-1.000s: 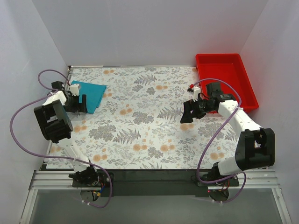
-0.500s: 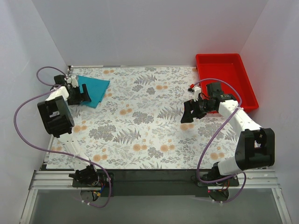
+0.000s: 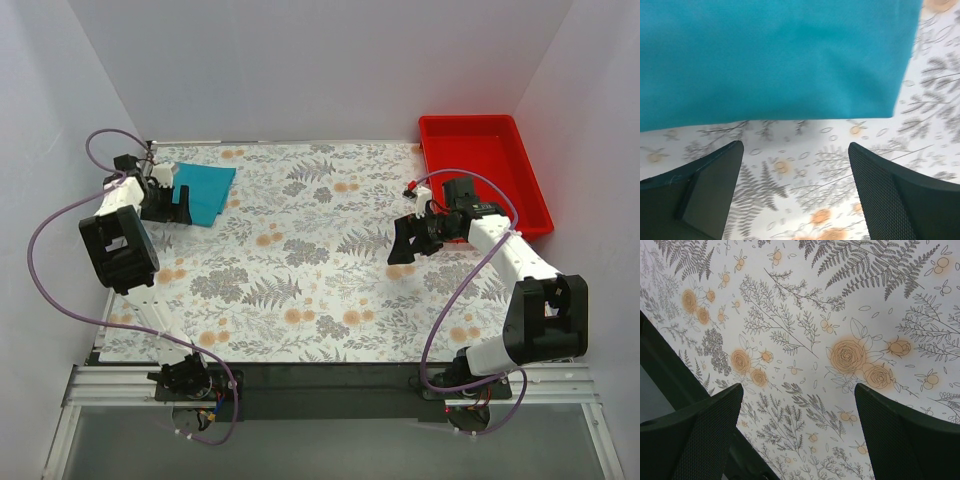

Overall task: Fold and stack the t-shirts
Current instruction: Neatly place the folded tshirt to the corner

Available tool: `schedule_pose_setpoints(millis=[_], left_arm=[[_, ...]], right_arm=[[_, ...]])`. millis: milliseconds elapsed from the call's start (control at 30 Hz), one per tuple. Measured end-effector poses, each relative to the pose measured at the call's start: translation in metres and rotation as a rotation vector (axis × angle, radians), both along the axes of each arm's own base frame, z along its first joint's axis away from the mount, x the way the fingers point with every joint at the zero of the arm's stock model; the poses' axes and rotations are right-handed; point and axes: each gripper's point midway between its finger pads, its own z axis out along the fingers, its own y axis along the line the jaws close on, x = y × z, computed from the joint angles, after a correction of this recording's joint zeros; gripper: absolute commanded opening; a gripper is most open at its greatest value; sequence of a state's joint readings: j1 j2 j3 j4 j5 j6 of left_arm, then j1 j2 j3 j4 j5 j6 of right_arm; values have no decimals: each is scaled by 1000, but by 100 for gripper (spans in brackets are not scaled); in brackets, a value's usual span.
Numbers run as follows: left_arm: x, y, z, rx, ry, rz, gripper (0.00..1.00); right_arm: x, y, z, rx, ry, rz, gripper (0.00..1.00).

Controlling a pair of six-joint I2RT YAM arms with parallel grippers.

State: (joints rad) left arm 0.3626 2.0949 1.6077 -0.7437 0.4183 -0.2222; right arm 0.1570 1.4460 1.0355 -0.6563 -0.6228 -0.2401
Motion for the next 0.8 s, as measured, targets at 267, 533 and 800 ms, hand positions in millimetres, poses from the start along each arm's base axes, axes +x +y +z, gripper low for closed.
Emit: schedule_pose_setpoints(millis=[267,533,800], left_arm=[[-17,21,-14,172,71,-70,87],[-19,7,-24,211,97,-58,87],[-1,-7,-25,200,83,20,88]], right_arm=[[0,0,0,0,0,0,98],[0,0,0,0,0,-1,99],[1,-1,-1,-6,-1,-4,98]])
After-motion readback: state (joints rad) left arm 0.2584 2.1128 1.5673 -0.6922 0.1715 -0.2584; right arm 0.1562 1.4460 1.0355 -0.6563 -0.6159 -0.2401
